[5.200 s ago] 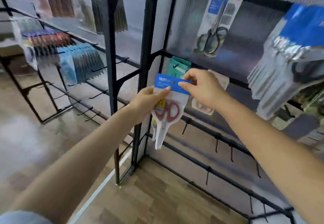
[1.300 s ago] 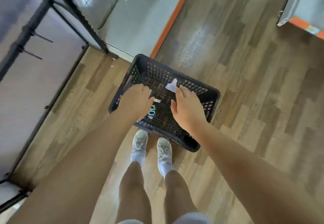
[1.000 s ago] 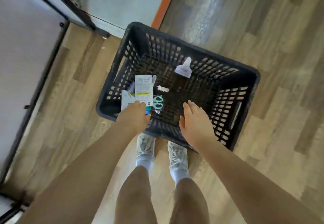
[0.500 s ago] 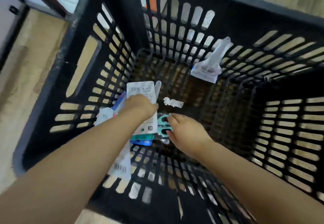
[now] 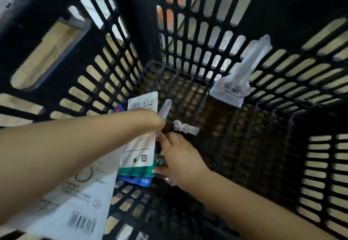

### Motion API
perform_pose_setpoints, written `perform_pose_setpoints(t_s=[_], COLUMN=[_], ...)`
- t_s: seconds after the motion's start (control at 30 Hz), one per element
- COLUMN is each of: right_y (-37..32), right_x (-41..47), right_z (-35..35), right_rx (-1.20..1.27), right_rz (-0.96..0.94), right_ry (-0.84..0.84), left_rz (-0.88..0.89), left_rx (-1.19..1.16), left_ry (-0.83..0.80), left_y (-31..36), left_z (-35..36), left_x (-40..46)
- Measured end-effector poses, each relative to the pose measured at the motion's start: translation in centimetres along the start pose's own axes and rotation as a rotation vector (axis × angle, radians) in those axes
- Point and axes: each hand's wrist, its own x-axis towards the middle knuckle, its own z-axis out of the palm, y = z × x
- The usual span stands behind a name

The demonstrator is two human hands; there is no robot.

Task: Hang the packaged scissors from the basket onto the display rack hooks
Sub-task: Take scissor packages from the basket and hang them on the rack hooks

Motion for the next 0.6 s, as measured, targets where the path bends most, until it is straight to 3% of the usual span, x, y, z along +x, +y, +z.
perform_pose_setpoints(t_s=[0.13, 0.2, 0.33, 0.5, 0.6], right_y=[-0.3, 0.7, 4.3, 8.5, 9.4], right_x=[-0.7, -1.3, -2.5, -4.0, -4.4], right_z=[-1.5, -2.2, -3.2, -4.4, -4.9], right_rx=[-0.047, 0.043, 0.538, 1.099, 1.257], right_rz=[0.137, 0.226, 0.444, 0.656, 0.703], right_ry=[-0.022, -0.057, -0.110, 0.062, 0.122], left_rz=[0.050, 0.057, 0.051, 0.205, 0.309], left_rx=[-0.199, -0.277, -0.441, -0.442, -0.431], left_ry=[-0.079, -0.118, -0.217, -0.305, -0.334], left_y=[-0.3, -0.7, -2.2, -3.4, -3.0], left_z=[-2.2, -3.7, -6.6, -8.5, -8.0], left_x=[-2.7, -3.3, -4.3, -5.4, -5.7])
